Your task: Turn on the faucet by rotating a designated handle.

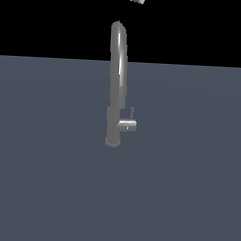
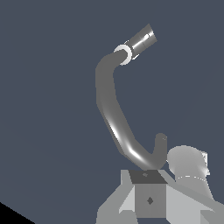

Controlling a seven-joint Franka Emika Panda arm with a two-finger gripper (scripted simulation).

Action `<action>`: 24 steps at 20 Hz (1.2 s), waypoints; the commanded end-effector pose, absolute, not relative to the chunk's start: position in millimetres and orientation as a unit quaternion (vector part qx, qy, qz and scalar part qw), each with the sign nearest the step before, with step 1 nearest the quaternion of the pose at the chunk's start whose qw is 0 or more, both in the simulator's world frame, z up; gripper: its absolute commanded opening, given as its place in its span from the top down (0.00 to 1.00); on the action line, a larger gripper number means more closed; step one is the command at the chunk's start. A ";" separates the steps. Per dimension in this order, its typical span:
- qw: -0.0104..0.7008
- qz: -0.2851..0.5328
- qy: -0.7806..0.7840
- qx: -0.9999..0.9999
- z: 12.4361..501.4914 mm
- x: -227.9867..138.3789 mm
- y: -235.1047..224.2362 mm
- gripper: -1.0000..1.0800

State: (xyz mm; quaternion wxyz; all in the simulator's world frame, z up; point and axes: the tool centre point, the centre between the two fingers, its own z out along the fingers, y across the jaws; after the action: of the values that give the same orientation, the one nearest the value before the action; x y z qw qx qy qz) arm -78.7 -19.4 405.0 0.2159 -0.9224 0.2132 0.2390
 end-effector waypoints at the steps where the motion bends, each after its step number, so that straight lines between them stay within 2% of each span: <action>1: 0.233 0.258 0.230 -0.909 394.1 -66.4 -22.2 1.00; 13: 0.316 0.348 0.313 -0.825 330.2 -14.8 -36.2 1.00; 24: 0.396 0.435 0.393 -0.707 249.2 21.8 -45.4 1.00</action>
State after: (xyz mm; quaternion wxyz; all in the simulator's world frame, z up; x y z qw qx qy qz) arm 17.4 -44.5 261.8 0.3846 -0.7267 0.3816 0.4223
